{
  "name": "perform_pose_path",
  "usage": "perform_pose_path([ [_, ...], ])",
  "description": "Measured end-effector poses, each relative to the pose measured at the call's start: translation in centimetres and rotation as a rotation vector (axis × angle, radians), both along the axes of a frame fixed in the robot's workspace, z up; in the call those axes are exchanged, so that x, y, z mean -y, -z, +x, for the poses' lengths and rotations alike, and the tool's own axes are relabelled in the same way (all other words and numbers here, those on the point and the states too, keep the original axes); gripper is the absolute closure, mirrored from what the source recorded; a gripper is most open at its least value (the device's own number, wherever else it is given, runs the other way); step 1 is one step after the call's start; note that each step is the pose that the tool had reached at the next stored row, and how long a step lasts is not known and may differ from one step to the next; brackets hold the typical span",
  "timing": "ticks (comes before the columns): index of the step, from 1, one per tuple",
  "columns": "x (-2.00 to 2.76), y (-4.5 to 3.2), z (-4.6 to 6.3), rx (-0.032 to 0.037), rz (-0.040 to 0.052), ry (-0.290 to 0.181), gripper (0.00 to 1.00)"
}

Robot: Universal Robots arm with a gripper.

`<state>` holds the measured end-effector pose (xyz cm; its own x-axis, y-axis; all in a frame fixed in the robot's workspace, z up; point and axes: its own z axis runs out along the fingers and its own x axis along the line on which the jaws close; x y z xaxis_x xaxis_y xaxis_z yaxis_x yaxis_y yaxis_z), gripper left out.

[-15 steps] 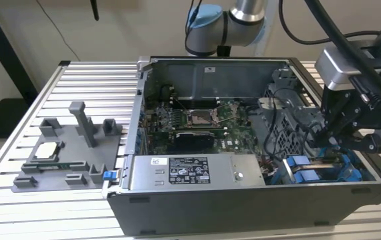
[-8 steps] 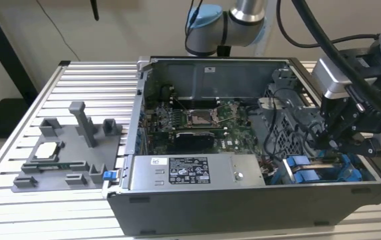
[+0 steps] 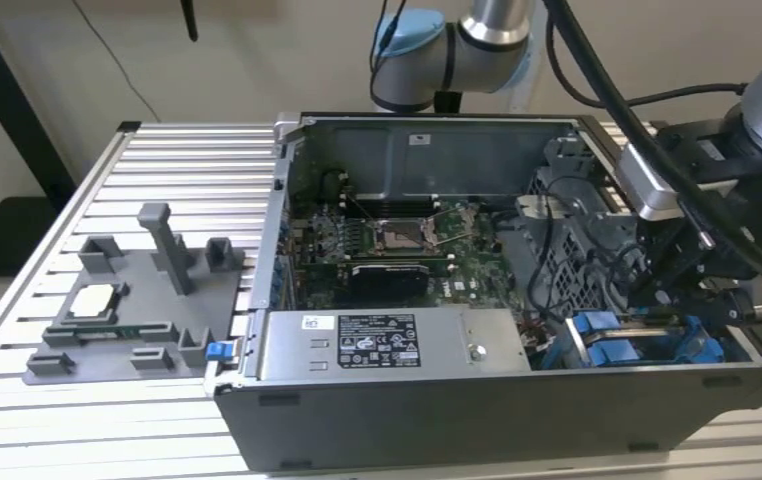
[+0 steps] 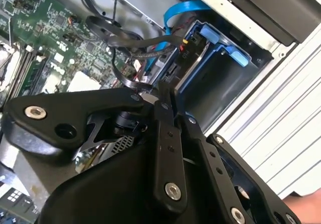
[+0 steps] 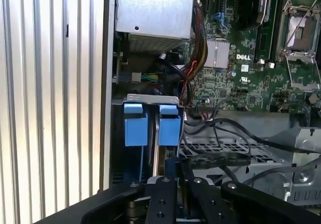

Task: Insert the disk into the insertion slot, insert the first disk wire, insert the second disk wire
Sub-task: 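Insert the second disk wire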

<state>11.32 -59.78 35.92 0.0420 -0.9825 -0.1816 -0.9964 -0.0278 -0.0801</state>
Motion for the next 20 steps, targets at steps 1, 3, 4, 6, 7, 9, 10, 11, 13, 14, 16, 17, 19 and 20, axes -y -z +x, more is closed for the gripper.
perform_pose_path([
  [1,0.0,0.2,0.0,0.0006,0.0001,-0.002,1.0],
  [3,0.0,0.55,0.0,0.0012,0.0,-0.006,1.0],
  [4,0.0,0.73,0.1,0.0012,0.0001,-0.007,1.0],
  [6,0.0,1.03,0.3,0.0011,0.0002,-0.01,1.0],
  [7,0.0,1.17,0.4,0.0011,0.0004,-0.011,1.0],
  [9,0.0,1.41,0.8,0.0011,0.0008,-0.012,1.0],
  [10,0.0,1.48,0.9,0.0011,0.0007,-0.012,1.0],
  [11,0.0,1.51,1.0,0.0011,0.0011,-0.013,1.0],
  [13,-0.03,1.53,1.3,0.0012,0.0033,-0.013,1.0],
  [14,-0.06,1.54,1.4,0.0011,0.0039,-0.013,1.0],
  [16,-0.12,1.54,1.4,0.0011,0.004,-0.013,1.0],
  [17,-0.12,1.54,1.4,0.0011,0.004,-0.013,1.0],
  [19,-0.12,1.54,1.6,0.0012,0.0039,-0.013,1.0],
  [20,-0.12,1.53,1.6,0.0011,0.0038,-0.013,1.0],
])
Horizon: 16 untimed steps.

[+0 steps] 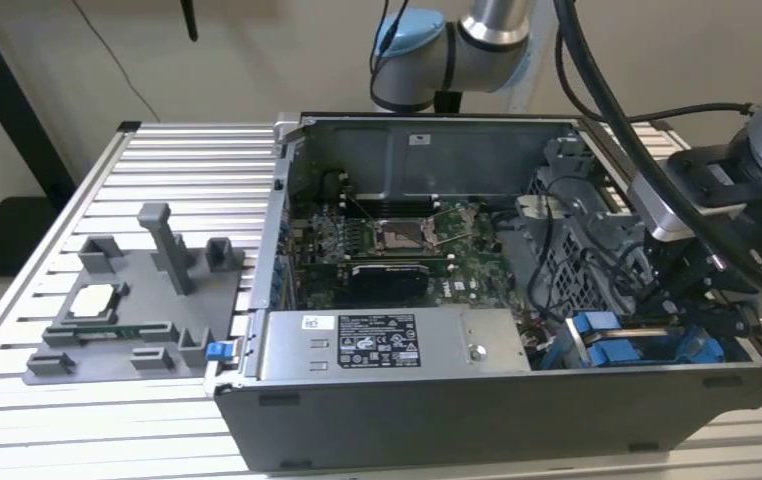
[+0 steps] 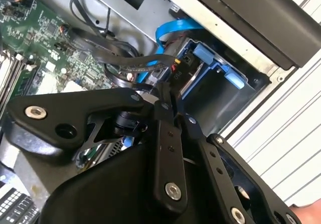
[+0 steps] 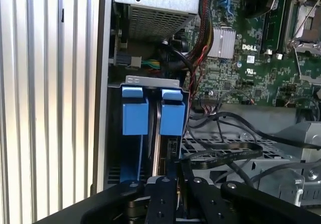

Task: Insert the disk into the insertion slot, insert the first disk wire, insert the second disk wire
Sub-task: 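Insert the second disk wire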

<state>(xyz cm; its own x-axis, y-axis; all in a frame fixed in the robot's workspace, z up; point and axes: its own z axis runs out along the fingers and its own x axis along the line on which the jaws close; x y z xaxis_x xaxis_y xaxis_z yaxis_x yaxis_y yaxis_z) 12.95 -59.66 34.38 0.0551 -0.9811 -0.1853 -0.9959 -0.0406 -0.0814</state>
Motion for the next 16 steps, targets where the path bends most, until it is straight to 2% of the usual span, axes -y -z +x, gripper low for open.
perform_pose_path([
  [16,-0.01,0.29,0.07,-0.0003,-0.0019,0.002,1.0],
])
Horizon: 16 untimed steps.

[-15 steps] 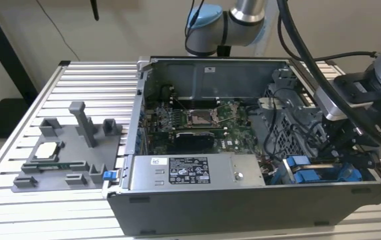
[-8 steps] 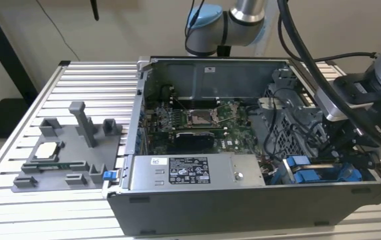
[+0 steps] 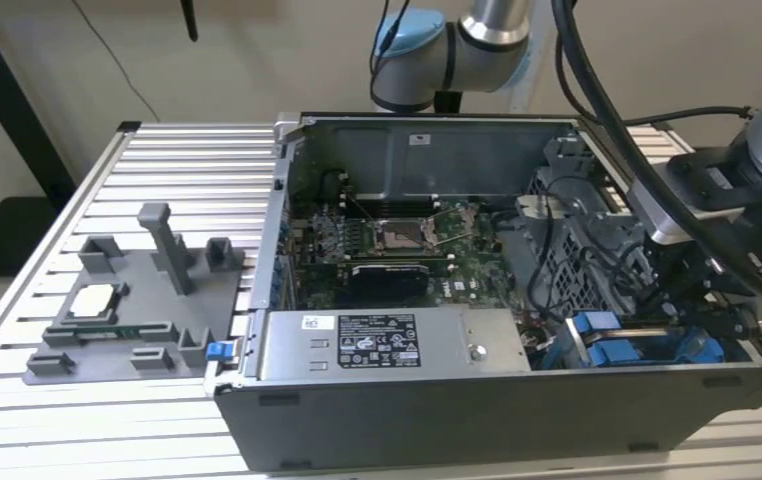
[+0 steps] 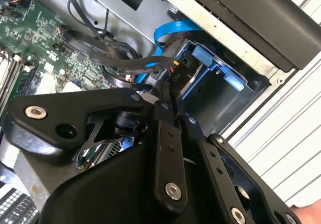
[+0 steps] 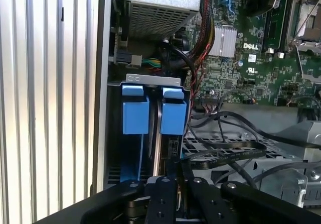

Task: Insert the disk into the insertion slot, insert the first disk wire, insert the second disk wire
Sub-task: 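Insert the second disk wire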

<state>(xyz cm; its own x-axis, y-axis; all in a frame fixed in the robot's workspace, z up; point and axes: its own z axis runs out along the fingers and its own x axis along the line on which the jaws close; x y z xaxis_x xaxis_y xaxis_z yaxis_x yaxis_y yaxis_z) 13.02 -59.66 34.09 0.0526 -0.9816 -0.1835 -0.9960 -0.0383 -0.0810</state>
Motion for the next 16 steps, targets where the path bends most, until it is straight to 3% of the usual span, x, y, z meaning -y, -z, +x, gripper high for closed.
perform_pose_path([
  [7,0.0,0.04,-0.06,0.0,0.0003,0.057,1.0],
  [16,-0.02,0.16,-0.32,0.0,-0.0032,0.098,1.0],
])
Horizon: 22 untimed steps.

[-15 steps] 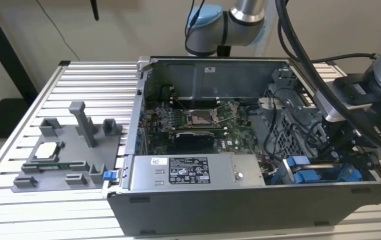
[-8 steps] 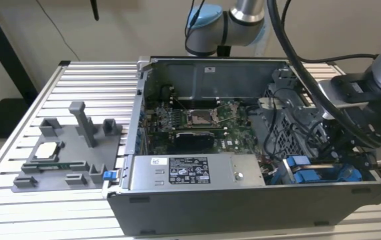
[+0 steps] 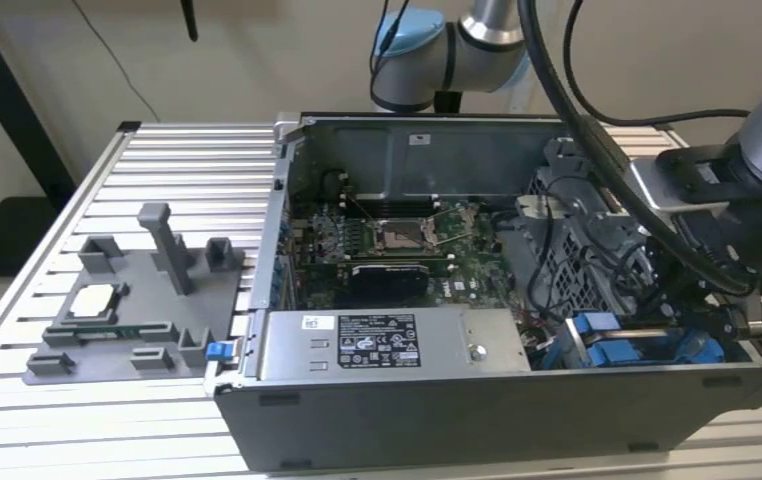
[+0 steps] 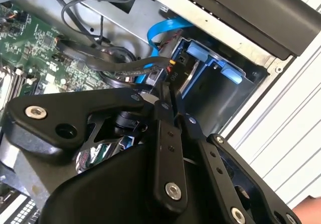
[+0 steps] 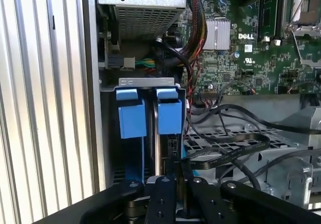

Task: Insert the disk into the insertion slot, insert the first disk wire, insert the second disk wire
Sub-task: 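Insert the second disk wire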

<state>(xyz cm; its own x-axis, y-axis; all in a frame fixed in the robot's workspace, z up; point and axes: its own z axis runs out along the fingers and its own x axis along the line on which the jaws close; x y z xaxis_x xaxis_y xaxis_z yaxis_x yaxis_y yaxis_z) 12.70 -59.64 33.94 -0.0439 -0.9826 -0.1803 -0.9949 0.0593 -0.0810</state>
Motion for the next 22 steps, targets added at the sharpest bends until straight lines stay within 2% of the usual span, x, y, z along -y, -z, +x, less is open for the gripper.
perform_pose_path([
  [6,-0.17,0.07,-0.18,-0.0002,-0.0002,0.021,1.0],
  [8,-0.28,0.19,-0.19,0.0001,0.0024,0.022,1.0],
  [10,-0.35,0.09,-0.18,-0.0001,0.0004,0.022,1.0],
  [19,-0.4,0.46,-0.2,-0.0004,0.0004,0.023,1.0],
  [20,-0.4,0.53,-0.2,-0.0003,0.0017,0.023,0.0],
  [22,-0.4,0.51,-0.19,-0.0001,0.0009,0.023,0.0],
])
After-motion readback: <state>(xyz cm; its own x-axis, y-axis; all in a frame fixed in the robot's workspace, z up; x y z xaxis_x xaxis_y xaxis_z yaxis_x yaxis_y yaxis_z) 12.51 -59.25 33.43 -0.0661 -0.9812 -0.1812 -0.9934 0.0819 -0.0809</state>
